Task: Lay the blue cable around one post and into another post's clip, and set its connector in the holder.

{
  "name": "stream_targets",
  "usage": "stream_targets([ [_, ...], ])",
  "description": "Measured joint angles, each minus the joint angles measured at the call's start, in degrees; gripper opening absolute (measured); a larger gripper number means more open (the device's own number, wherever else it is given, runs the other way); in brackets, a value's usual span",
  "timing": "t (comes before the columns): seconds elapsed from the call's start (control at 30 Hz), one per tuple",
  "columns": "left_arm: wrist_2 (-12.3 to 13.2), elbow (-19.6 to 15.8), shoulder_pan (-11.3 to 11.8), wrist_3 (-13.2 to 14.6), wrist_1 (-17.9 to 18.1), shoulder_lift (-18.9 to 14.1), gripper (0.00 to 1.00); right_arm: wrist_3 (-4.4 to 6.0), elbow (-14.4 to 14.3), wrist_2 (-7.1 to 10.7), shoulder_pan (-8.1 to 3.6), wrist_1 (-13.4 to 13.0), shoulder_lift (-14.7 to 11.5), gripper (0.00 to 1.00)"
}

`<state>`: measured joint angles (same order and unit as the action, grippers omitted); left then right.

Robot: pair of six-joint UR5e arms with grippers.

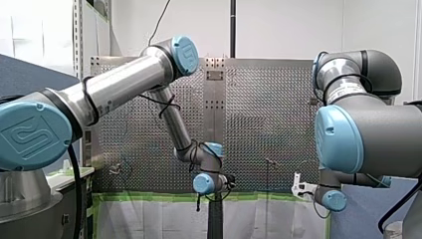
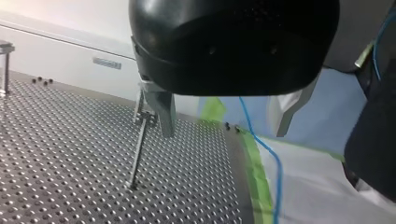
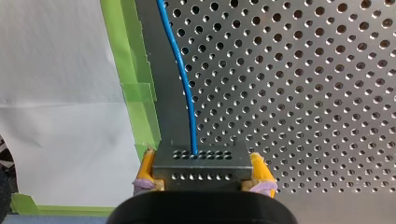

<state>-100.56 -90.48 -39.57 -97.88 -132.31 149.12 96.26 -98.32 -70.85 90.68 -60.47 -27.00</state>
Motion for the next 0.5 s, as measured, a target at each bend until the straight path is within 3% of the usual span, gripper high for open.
stream_targets([
  [0.33,-4.6,4.1,-1.4,4.8,4.6,4.8,1.0,0.0,0.0,0.0,-0.05,0.0,0.0,0.0],
  [0.5,-7.1,5.5,-2.1,7.3,5.2,7.3,1.0,0.0,0.0,0.0,-0.08,0.0,0.0,0.0],
])
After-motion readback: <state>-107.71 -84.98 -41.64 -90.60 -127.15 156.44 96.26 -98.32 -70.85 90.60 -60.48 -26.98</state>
